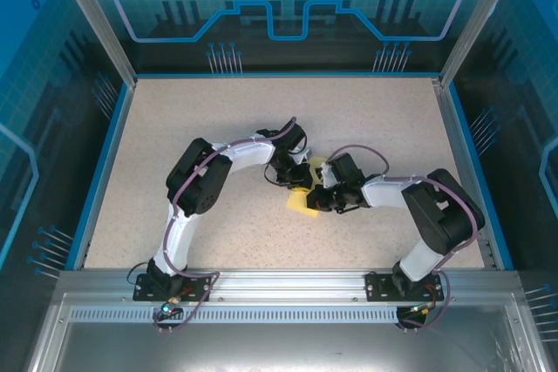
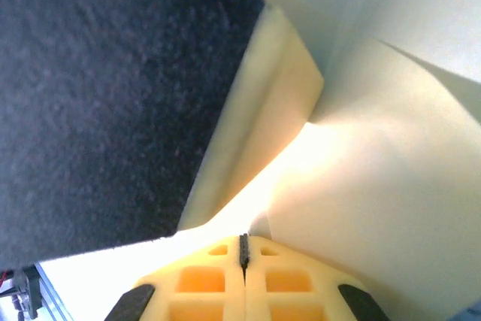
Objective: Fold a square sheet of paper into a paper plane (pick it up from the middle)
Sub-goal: Fold the triangle a second time at the center of the table.
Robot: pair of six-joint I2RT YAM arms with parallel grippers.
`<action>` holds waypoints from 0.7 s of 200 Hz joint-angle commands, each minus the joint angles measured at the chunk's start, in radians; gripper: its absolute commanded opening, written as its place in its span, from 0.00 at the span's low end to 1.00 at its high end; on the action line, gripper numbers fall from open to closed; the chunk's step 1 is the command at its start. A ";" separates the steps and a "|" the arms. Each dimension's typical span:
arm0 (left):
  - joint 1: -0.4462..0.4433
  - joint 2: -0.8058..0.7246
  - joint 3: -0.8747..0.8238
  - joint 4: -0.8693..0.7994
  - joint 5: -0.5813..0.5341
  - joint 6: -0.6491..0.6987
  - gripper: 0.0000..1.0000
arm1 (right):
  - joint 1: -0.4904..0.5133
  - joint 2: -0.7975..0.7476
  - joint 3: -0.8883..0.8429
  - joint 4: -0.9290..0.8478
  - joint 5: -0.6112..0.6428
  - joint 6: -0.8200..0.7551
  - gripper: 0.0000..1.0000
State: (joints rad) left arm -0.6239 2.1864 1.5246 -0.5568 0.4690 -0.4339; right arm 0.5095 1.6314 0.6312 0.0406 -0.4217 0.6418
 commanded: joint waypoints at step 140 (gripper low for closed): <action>0.108 0.067 0.111 -0.089 -0.104 0.092 0.15 | -0.002 -0.047 -0.160 -0.113 0.018 -0.034 0.02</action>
State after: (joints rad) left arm -0.5613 2.2230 1.6020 -0.6136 0.4599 -0.3813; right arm 0.5079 1.5593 0.5308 0.1112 -0.4015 0.6239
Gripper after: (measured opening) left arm 0.152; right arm 0.042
